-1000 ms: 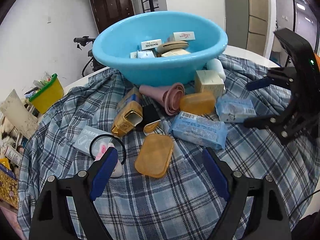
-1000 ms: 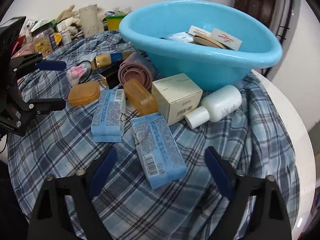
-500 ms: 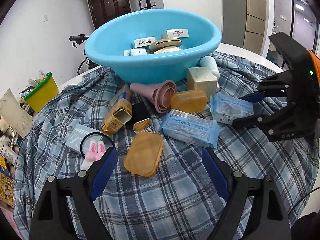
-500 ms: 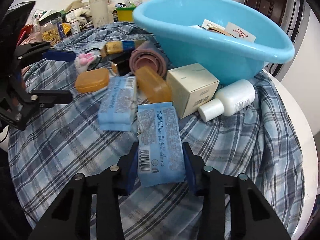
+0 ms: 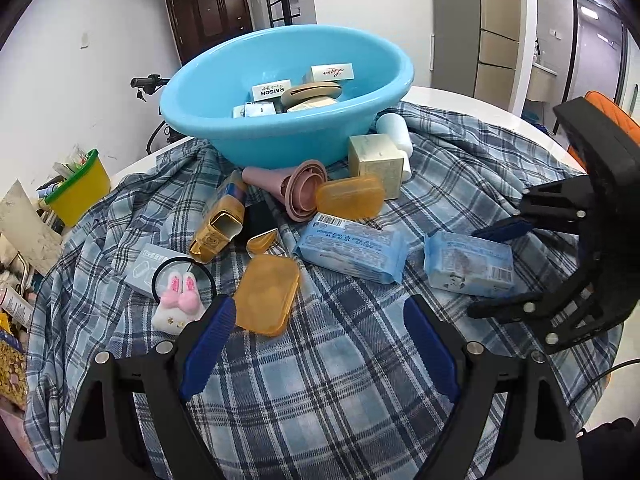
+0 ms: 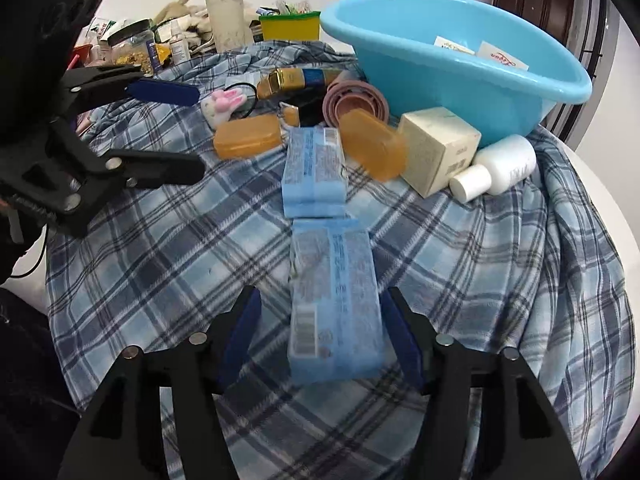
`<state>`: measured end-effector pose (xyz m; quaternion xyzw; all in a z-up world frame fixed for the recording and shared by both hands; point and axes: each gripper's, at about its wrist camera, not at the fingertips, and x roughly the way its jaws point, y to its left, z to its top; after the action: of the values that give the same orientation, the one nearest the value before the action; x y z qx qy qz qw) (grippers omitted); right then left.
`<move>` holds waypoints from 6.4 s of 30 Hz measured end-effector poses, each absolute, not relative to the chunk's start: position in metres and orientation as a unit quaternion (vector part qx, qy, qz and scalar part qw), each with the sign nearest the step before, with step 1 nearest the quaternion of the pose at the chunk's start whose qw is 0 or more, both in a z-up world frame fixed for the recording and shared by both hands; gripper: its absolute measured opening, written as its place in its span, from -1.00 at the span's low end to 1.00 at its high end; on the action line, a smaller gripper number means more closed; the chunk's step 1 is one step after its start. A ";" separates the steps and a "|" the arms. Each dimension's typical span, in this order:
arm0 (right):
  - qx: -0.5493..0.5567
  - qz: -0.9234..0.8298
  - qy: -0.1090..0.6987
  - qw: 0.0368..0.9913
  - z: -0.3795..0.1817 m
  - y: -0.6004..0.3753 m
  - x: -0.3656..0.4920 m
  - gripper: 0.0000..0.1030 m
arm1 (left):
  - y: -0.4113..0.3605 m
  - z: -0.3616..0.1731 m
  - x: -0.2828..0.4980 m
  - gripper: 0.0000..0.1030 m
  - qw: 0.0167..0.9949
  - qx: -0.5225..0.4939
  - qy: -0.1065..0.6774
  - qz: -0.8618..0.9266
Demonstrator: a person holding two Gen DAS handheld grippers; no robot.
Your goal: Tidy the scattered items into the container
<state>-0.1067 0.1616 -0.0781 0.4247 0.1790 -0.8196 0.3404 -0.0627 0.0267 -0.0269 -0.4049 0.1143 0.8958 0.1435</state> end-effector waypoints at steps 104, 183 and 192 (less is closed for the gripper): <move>0.414 -0.840 0.090 0.338 -0.072 0.175 -0.108 -1.00 | 0.086 -0.072 -0.096 0.46 0.236 -0.488 0.139 0.829; 0.424 -0.848 0.119 0.294 -0.089 0.166 -0.106 -0.19 | 0.030 -0.057 -0.090 0.46 0.208 -0.492 0.073 0.842; 0.415 -0.853 0.125 0.291 -0.087 0.161 -0.105 -0.27 | 0.035 -0.058 -0.087 0.46 0.212 -0.492 0.078 0.841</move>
<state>-0.1049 0.1611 -0.0873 0.4151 0.1246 -0.8529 0.2912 -0.0874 0.0347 -0.0578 -0.4925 0.0782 0.8406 0.2116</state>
